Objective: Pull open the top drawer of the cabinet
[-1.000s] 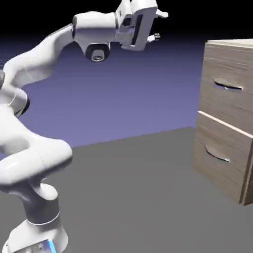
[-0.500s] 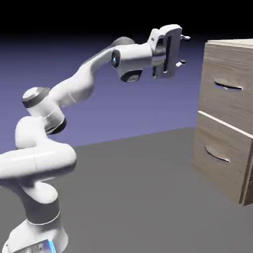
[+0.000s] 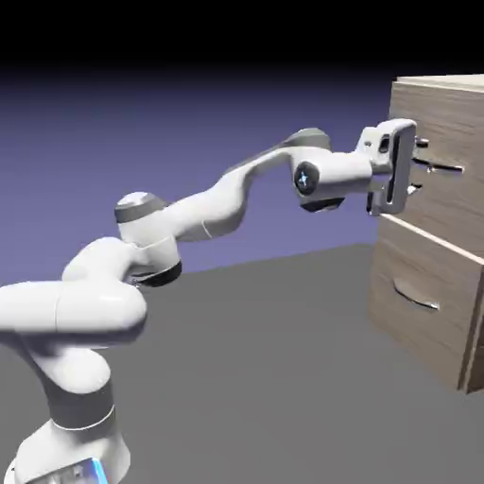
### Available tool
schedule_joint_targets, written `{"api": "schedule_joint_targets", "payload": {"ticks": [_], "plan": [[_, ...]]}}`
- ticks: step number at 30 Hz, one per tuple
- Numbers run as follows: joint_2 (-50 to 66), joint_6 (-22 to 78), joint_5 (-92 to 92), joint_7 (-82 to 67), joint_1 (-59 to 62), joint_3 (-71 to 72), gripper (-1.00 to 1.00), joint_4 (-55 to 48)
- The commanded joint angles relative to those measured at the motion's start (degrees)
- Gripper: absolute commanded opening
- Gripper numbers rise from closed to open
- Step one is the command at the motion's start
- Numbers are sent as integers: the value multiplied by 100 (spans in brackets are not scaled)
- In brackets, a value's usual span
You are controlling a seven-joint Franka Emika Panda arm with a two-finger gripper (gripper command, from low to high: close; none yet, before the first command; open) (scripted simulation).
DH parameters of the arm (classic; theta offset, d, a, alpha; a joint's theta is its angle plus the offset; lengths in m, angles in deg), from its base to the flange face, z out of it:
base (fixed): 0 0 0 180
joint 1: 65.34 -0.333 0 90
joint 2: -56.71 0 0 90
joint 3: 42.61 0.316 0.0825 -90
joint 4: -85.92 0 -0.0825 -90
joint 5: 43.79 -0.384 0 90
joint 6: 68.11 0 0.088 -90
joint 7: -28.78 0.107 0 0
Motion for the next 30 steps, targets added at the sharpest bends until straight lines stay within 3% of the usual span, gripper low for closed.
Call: {"api": "schedule_joint_targets", "payload": {"ticks": [1,17,29,30], "plan": [[0,0,0,0,0,0,-100,0],[-314,950,256,-424,-2379,-185,-100,3321],[-721,1137,1098,-394,-4566,-576,-100,5632],[-721,1137,1098,-394,-4566,-576,100,5632]]}}
